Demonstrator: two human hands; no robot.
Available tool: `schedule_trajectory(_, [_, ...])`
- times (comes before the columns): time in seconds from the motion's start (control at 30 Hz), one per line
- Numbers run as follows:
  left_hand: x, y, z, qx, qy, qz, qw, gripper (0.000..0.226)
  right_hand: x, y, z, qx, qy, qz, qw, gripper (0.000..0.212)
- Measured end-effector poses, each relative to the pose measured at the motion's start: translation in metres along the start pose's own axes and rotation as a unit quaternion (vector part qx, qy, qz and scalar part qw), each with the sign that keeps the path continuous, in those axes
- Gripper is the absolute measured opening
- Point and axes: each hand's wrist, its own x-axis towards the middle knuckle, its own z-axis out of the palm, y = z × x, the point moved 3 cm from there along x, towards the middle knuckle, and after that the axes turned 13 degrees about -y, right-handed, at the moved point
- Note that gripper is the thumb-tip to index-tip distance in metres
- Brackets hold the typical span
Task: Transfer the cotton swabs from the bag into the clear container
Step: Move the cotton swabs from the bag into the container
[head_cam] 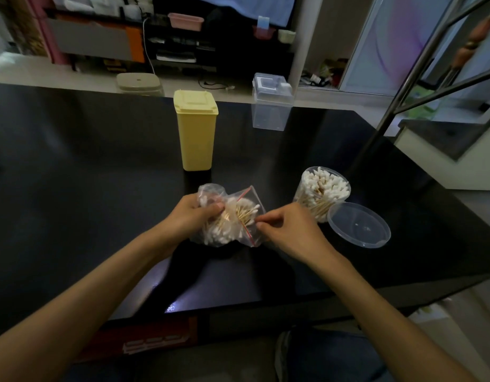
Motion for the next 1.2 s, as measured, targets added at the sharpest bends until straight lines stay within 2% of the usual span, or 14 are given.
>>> schedule_trajectory(0.13, [0.001,-0.003,0.006,-0.023,-0.029,-0.013,0.999,0.014,0.001,-0.001,-0.001,0.001,-0.002,0.028,1.0,0.031])
schedule_trajectory(0.2, [0.002,-0.004,0.007,-0.049,-0.028,-0.013,0.998,0.014,0.001,-0.004,-0.002,0.079,-0.028,0.032,0.996,0.037])
schedule_trajectory(0.3, [0.002,0.001,0.009,-0.071,-0.015,-0.015,0.997,0.013,-0.001,-0.01,-0.005,0.231,-0.068,0.033,0.97,0.035])
schedule_trajectory(0.43, [0.0,0.01,0.011,-0.074,-0.004,-0.005,0.997,0.015,-0.003,-0.015,-0.009,0.317,-0.043,0.029,0.947,0.024])
schedule_trajectory(0.57, [-0.003,0.01,0.011,-0.081,-0.015,0.003,0.997,0.006,-0.004,-0.015,-0.008,0.33,-0.068,0.042,0.941,0.023])
schedule_trajectory(0.63, [-0.002,0.007,0.008,-0.044,-0.004,0.018,0.999,0.003,-0.005,-0.017,-0.006,0.345,-0.098,0.043,0.932,0.023])
schedule_trajectory(0.7, [-0.001,0.005,0.007,-0.007,-0.009,0.034,0.999,0.009,-0.005,-0.018,-0.002,0.367,-0.106,0.038,0.923,0.023])
schedule_trajectory(0.8, [-0.002,0.006,0.01,0.014,-0.034,0.056,0.998,0.018,-0.003,-0.02,0.0,0.378,-0.076,0.038,0.922,0.026])
schedule_trajectory(0.9, [-0.003,0.009,0.014,0.033,-0.051,0.049,0.997,0.024,-0.003,-0.019,0.0,0.353,-0.069,0.045,0.932,0.025])
schedule_trajectory(1.0, [0.0,0.012,0.015,-0.018,-0.039,0.037,0.998,0.018,-0.005,-0.02,-0.001,0.318,-0.087,0.054,0.942,0.006])
schedule_trajectory(1.07, [-0.001,0.014,0.017,-0.021,-0.039,0.038,0.998,0.015,-0.004,-0.018,0.0,0.287,-0.081,0.049,0.953,0.009])
schedule_trajectory(1.2, [-0.005,0.013,0.019,0.043,-0.037,0.076,0.995,0.026,-0.003,-0.017,0.003,0.254,-0.059,0.023,0.965,0.014])
